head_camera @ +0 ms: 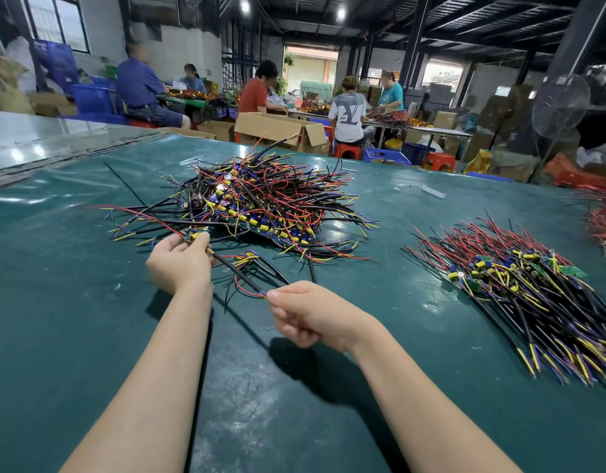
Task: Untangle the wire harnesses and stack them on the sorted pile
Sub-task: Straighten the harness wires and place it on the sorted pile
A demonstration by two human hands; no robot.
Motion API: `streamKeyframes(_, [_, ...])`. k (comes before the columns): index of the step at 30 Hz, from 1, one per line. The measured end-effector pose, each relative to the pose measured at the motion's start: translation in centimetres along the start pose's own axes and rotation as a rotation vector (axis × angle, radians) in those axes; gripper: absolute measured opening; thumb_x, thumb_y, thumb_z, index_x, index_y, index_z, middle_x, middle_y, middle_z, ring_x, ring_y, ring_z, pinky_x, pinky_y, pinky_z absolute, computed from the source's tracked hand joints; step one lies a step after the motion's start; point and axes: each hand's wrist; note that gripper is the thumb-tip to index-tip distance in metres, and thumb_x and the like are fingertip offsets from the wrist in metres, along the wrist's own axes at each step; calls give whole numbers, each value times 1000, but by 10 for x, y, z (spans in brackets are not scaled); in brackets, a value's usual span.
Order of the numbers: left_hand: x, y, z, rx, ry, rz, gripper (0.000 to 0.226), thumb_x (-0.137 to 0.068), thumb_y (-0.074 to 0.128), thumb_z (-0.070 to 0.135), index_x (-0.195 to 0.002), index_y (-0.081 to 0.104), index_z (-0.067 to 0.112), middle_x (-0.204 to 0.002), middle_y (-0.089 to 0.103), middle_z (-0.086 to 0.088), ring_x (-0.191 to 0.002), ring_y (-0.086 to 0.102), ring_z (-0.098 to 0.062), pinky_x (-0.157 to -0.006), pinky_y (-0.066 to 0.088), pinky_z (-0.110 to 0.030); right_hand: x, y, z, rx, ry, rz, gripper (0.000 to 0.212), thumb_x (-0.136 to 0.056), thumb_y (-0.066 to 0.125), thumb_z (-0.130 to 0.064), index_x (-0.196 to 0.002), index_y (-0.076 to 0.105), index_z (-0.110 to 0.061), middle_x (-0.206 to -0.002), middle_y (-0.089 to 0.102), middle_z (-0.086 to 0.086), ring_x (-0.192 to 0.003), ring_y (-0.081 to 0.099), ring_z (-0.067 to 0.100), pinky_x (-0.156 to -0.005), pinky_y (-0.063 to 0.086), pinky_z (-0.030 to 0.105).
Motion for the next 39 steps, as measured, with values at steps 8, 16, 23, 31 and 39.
streamKeyframes(8, [-2,-3,0,6,-15,48,47,-74,72,4,-117,56,1,-105,67,-21,-51,53,-7,-35,40,-13,-2,1,2,64,-72,106,45,-98,38,-22,-53,33,-17,-35,39,-9,-33,31,7,-36,24,13])
streamKeyframes(16, [0,-5,1,-71,14,56,45,-73,73,9,-115,58,4,-92,67,-10,-48,54,-4,-34,40,-13,-1,6,0,764,-117,239,44,-95,43,-32,-55,39,-13,-53,46,4,-53,41,18,-64,44,34])
streamKeyframes(23, [6,-4,1,-194,28,-3,48,-69,75,14,-113,61,2,-96,70,-16,-78,69,-27,-74,58,-40,8,-2,0,254,-59,37,40,-93,52,-22,-54,54,-17,-39,46,-10,-35,35,2,-37,27,10])
streamKeyframes(31, [20,5,14,-55,-77,-131,37,-70,75,1,-100,56,8,-72,60,-11,-42,56,-10,-35,38,-14,4,14,-6,266,-158,-166,26,-89,57,-9,-65,65,-10,-38,50,-8,-36,31,2,-39,26,11])
streamKeyframes(39, [15,1,26,20,-94,-194,31,-78,70,1,-66,46,16,-65,55,-3,-36,55,2,-36,39,-12,-1,25,-1,125,-105,-107,19,-90,56,-12,-72,64,-12,-49,59,-11,-42,48,-1,-37,34,10])
Point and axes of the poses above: each hand's wrist, its own x-axis away from the middle knuckle, its own y-axis out of the palm, z = x × y
